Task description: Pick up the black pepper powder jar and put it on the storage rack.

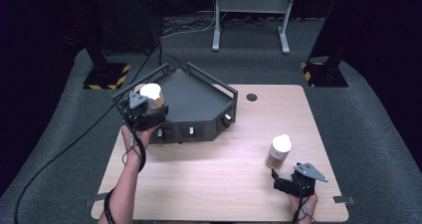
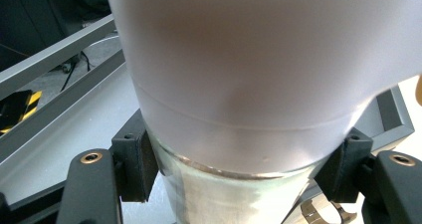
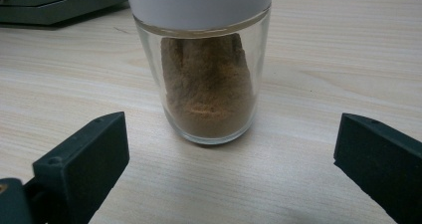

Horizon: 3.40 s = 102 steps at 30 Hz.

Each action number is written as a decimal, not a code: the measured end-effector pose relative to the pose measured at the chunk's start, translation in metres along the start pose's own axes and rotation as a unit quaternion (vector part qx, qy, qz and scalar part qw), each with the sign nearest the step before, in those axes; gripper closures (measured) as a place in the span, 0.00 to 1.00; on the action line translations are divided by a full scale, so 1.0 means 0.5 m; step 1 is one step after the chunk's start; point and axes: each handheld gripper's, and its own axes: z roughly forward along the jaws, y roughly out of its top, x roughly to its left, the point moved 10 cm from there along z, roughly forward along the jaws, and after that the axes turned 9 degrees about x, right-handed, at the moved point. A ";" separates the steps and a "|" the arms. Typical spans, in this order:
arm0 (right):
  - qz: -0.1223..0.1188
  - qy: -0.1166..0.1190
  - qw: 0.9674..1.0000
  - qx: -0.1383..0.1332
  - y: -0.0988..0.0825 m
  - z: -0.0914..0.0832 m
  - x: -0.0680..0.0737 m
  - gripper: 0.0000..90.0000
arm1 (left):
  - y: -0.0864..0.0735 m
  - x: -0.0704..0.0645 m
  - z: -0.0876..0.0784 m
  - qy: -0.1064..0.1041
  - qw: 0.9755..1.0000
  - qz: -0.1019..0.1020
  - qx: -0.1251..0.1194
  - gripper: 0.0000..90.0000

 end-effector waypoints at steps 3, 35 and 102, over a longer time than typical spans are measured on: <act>-0.001 0.000 1.000 0.000 0.000 0.000 0.000 0.00 | 0.002 0.002 0.005 0.001 1.000 0.000 0.002 0.34; 0.000 0.000 1.000 0.000 0.000 0.000 0.000 0.00 | 0.015 0.019 0.066 0.012 1.000 -0.012 0.016 0.34; -0.002 -0.003 1.000 -0.006 -0.002 -0.002 0.001 0.00 | 0.033 0.000 0.147 0.026 0.999 -0.013 0.019 0.34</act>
